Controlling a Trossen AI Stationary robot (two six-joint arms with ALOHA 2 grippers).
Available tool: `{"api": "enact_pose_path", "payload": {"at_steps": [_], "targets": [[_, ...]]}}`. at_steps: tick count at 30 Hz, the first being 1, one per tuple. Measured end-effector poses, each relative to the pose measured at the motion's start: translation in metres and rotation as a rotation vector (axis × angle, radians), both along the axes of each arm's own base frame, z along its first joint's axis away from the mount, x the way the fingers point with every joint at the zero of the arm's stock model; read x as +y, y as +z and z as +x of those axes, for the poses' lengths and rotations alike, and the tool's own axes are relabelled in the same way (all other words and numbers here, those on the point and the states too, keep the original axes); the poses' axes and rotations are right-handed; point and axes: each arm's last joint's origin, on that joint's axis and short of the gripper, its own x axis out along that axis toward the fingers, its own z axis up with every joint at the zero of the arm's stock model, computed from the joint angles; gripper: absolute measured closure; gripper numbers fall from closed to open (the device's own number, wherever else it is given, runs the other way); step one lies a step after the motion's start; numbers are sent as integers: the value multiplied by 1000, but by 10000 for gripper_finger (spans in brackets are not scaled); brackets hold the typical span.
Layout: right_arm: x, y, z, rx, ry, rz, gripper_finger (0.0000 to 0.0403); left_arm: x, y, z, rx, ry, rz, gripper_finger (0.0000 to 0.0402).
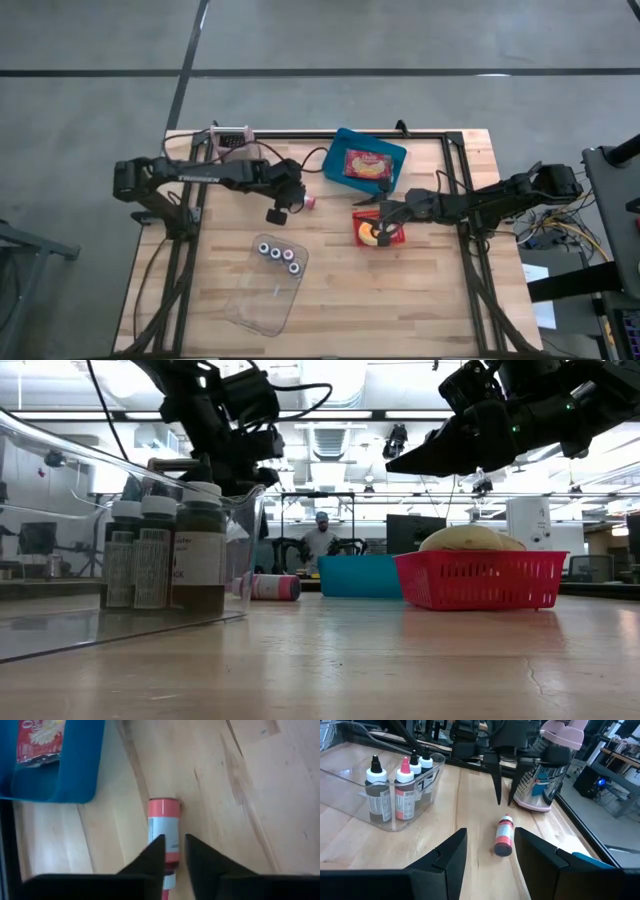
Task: Pick & Place Food Item
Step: Put the pink food coloring bottle into the transparent bin
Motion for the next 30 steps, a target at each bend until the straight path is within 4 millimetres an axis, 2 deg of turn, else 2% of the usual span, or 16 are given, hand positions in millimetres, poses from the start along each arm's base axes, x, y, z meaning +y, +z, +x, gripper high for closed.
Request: {"api": "enact_pose_path", "payload": {"at_steps": [5,8,18,23,30], "targets": [[0,-1,0,7,-2,7,243,8,-1,9,24,26,-35,250],[0,-2,0,16,-3,7,243,14,-5,15,81,45,-66,222],[0,-3,-1,33,-4,5,243,26,-30,47,253,40,-122,216],[0,-4,-1,41,-3,4,243,28,-35,55,267,32,-122,216],[0,-4,-1,45,-3,1,243,31,-44,55,303,42,-127,216]]}}
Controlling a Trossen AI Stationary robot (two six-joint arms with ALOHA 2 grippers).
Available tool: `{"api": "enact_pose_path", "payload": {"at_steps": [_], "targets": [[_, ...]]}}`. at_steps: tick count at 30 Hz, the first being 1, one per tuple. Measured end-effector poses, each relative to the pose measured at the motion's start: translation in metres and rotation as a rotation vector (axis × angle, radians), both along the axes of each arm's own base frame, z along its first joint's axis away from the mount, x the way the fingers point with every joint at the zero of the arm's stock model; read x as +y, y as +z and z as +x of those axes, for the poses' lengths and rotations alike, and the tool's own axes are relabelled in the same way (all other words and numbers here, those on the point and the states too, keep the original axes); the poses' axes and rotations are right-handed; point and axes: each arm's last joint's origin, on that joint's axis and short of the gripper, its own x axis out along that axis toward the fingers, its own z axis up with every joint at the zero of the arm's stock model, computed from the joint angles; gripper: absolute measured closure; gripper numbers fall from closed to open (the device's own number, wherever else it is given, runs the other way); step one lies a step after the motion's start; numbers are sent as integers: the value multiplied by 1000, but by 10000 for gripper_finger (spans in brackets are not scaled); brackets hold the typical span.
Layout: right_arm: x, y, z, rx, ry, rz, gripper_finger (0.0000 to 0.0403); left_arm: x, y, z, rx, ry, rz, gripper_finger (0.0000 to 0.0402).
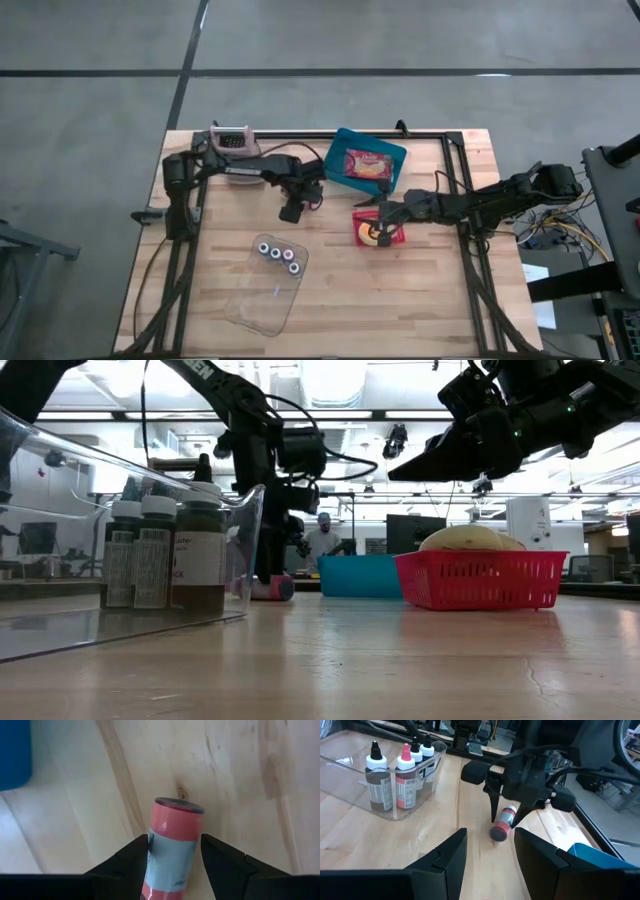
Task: Pick & Place Food Item
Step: Put the pink food coloring bottle into the transparent bin
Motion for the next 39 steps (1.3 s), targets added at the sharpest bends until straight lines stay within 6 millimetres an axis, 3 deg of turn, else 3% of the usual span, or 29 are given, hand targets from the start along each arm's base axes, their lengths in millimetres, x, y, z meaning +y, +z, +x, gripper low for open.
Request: {"api": "enact_pose_path", "payload": {"at_steps": [24,39], "targets": [[-1,0,0,-3,-25,-3,243,3,-6,-6,81,-38,23,221],[-1,0,0,-3,-25,-3,243,4,-6,-4,64,-31,45,349]]}}
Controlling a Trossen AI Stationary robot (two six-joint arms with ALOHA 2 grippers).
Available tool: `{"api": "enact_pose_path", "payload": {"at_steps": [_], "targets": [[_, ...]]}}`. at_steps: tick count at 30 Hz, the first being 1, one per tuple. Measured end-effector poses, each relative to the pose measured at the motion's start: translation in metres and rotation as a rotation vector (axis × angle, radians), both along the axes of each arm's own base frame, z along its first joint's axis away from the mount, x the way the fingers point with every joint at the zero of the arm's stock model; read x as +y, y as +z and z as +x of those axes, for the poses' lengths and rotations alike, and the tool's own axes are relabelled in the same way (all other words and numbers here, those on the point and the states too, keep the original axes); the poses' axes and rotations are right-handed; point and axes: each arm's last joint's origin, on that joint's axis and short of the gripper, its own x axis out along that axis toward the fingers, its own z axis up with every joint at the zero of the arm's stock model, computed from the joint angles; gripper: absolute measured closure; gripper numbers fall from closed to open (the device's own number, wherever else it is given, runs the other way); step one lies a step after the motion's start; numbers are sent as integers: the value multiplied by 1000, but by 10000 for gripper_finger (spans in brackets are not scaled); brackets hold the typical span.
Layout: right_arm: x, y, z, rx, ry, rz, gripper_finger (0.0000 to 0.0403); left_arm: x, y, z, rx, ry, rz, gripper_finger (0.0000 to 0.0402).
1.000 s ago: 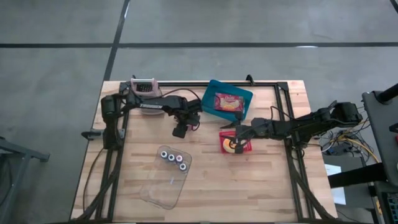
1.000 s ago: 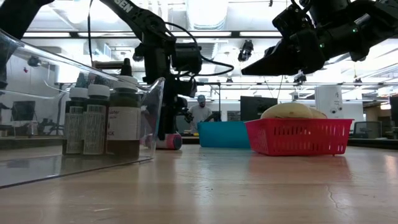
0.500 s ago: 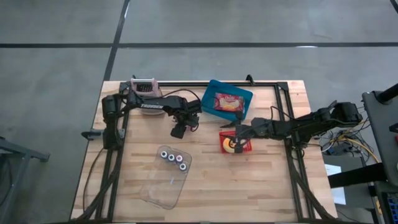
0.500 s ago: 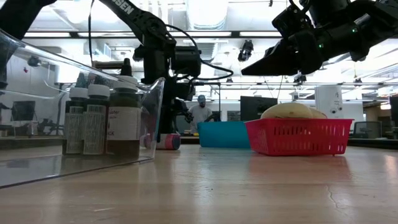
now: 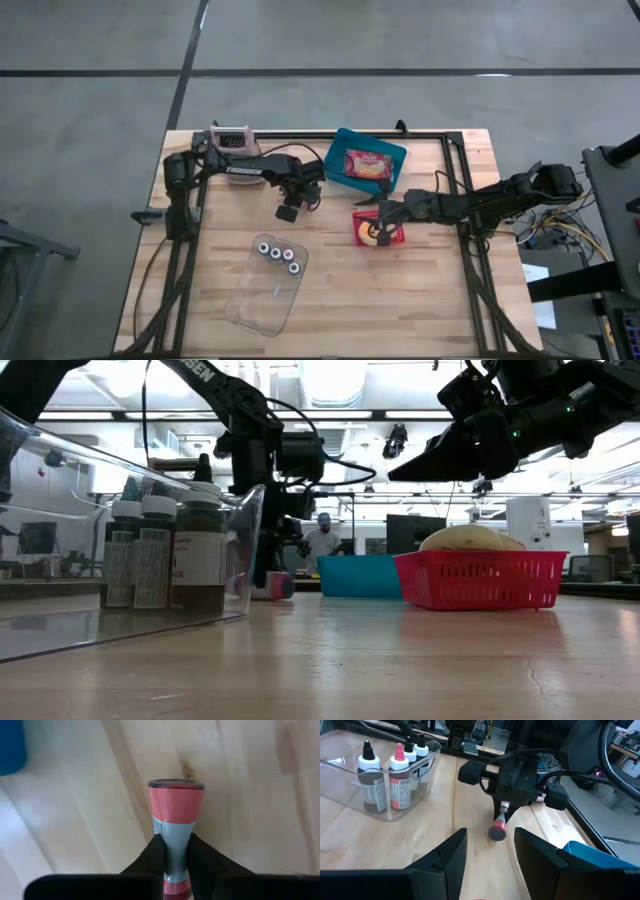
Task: Pick & Place Food Item
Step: Put the pink food coloring bottle into the transparent bin
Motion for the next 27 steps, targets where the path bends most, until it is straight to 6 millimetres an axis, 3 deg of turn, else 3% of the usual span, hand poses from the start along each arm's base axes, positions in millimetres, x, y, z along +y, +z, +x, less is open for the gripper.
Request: {"api": "enact_pose_path", "payload": {"at_steps": [11,19,27], "targets": [[1,0,0,-2,17,27,243,2,12,2,-22,51,103,352],[1,3,1,-43,14,83,225,0,52,2,-139,81,160,352],[-2,8,2,-100,-15,129,185,-23,87,0,-255,74,200,352]]}}
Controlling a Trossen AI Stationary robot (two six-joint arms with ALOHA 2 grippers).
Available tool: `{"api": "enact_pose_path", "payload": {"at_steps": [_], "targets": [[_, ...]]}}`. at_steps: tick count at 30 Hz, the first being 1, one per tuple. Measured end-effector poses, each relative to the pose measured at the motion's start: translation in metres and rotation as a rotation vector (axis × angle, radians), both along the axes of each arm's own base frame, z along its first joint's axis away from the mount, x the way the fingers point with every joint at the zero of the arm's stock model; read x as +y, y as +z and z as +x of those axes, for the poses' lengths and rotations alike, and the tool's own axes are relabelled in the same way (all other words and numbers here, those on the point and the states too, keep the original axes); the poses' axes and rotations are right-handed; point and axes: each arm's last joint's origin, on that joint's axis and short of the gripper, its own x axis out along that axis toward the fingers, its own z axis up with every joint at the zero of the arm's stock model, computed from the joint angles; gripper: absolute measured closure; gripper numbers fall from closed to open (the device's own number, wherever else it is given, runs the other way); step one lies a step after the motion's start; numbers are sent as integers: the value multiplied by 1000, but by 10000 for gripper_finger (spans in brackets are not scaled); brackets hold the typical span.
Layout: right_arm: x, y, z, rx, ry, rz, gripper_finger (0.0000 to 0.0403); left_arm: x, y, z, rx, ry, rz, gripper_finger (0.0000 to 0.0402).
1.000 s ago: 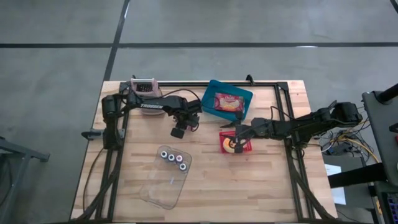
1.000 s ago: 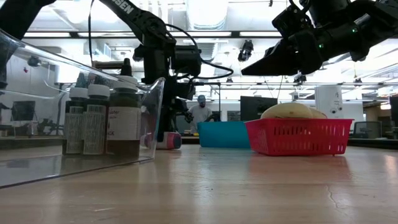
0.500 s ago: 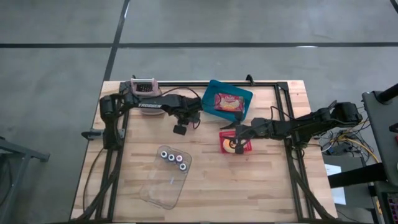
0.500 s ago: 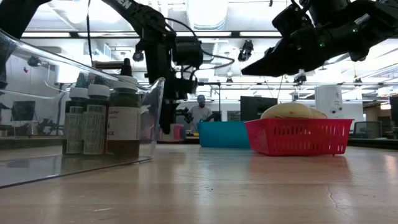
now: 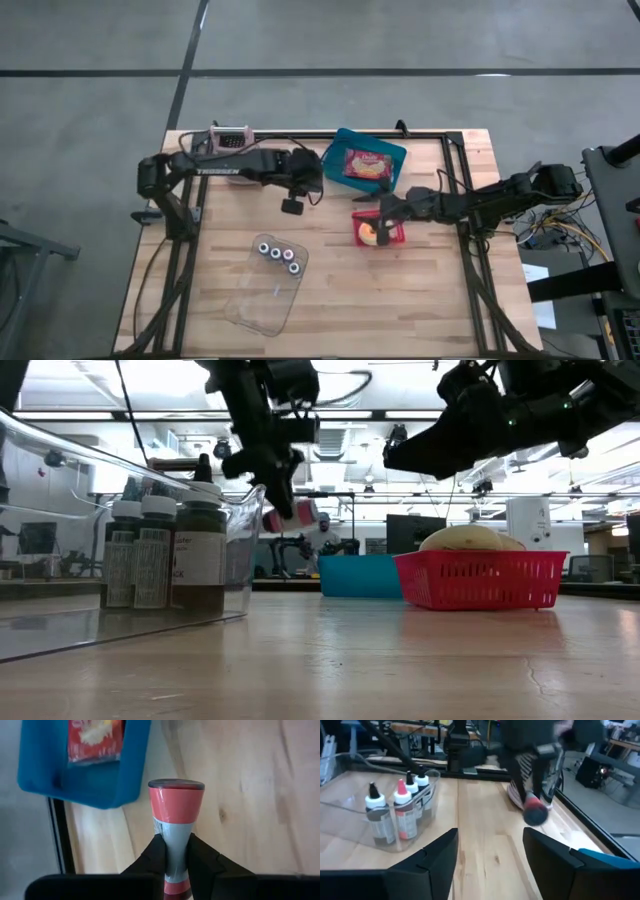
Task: Pick & Place Food Item
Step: Put the pink food coloring bottle into the transparent bin
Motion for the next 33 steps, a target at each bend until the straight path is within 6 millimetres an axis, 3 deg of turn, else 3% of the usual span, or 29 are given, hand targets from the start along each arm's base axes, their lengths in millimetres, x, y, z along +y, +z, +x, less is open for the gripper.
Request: {"api": "enact_pose_path", "payload": {"at_steps": [4,16,26,33], "targets": [[-1,-6,6,13,-9,16,163,-16,4,2,-27,-7,-8,352],[-3,-17,66,138,-106,-25,126,-49,3,6,-29,-13,53,353],[-3,-7,75,136,-100,-32,110,-65,-2,6,-23,-33,75,353],[-2,-14,76,157,-96,-26,115,-66,0,9,-57,-26,85,354]]}}
